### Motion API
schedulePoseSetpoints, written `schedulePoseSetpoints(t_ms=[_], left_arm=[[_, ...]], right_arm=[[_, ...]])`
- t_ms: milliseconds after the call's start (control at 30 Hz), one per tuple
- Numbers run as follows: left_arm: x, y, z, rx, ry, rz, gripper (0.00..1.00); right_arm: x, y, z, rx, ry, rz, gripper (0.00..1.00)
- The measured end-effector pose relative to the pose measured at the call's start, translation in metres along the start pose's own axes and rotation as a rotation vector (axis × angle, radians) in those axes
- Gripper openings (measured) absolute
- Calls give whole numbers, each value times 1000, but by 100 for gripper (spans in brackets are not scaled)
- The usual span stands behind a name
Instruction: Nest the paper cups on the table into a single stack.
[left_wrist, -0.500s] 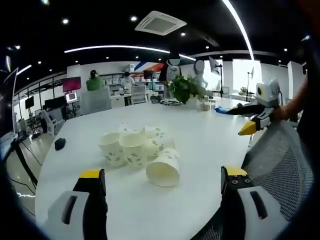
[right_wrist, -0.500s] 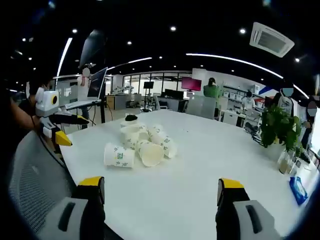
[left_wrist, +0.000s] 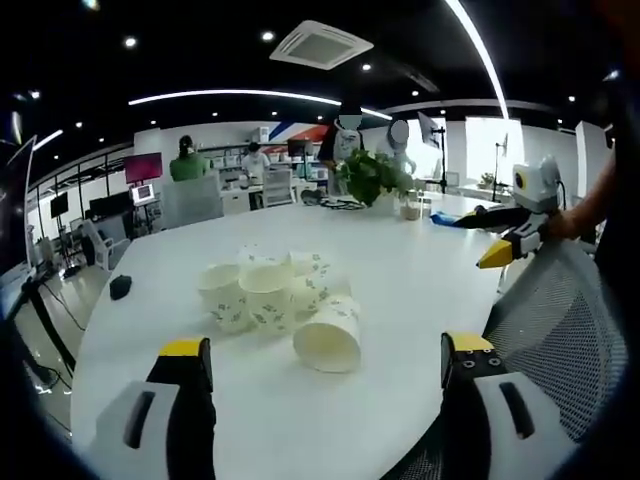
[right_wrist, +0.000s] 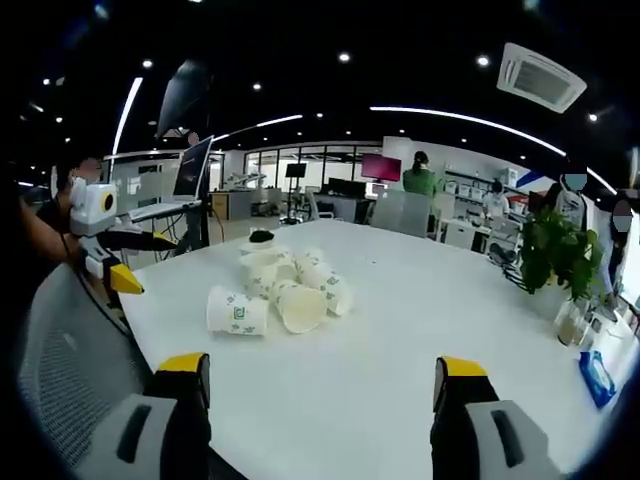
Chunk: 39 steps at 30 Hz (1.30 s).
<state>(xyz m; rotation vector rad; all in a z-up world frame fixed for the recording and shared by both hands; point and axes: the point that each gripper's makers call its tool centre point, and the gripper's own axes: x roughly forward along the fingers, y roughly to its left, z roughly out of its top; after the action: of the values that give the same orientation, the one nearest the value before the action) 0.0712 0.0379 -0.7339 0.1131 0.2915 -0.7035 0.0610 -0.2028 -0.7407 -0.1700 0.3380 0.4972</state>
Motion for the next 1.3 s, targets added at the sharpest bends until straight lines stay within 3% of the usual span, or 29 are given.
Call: schedulePoseSetpoints(t_ms=[433, 667, 1300], left_arm=[[0, 0, 3, -5, -8, 5, 96], [-1, 2, 5, -7, -19, 15, 97], [-2, 6, 7, -18, -28, 40, 99]], right_arm=[[0, 3, -1, 6, 9, 13, 94], [0, 1, 0, -4, 1, 7, 100], [0, 2, -1, -14, 8, 5, 100]])
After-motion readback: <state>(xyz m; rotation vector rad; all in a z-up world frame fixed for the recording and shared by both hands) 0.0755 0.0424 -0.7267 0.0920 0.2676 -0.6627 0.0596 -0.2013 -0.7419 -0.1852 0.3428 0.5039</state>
